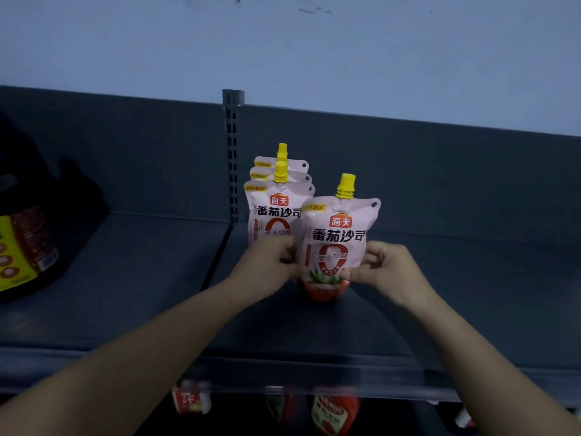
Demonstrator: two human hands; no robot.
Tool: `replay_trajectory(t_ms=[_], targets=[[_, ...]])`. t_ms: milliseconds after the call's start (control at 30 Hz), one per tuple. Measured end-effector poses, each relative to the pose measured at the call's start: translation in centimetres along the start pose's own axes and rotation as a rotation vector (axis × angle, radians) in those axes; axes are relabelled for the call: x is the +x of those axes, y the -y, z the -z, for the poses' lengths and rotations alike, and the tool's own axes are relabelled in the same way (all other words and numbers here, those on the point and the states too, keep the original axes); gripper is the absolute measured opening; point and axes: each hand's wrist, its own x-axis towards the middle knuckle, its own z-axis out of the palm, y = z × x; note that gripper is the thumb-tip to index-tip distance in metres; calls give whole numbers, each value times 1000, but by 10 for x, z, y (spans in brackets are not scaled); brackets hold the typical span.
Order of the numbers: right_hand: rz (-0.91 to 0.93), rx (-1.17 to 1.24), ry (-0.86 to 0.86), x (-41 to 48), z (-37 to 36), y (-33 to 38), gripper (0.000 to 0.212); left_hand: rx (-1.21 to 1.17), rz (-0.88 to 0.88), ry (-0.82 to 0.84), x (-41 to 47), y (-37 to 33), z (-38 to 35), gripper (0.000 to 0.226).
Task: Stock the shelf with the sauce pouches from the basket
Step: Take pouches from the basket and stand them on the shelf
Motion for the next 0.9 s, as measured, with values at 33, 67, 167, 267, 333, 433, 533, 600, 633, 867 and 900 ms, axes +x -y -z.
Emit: replay_trajectory(t_ms=[33,67,167,267,333,433,533,600,633,867,900], targets=[[4,-9,2,3,-9,3,21,-40,25,-1,-3,3,9,20],[4,-17,-1,5,-17,6,19,-70,50,-6,-5,6,18,19],[-3,-53,1,13,-42,12,16,-87,107,-43,-13,18,39,16],[-6,-88,-3,17,-61,15,16,-73,114,-87,-19,29,49,15],[-8,-102,-32,19,-68,16,17,-44,107,-114,-19,32,51,15],[-12,-142,-63,20,-72,17,18,-23,92,-136,-17,36,50,16],[-13,-160,-54,18,-72,20,17,-12,76,-144,-16,40,49,17],[-16,-157,-49,17,-72,21,16,3,61,-153,-16,40,48,17],[-21,-158,-49,17,-72,21,16,7,57,-159,-16,39,48,17],[-65,-154,-16,11,-75,20,26,0,62,-128,-18,43,46,20],[-77,-163,-5,9,-75,19,26,20,63,-122,-19,45,46,21]])
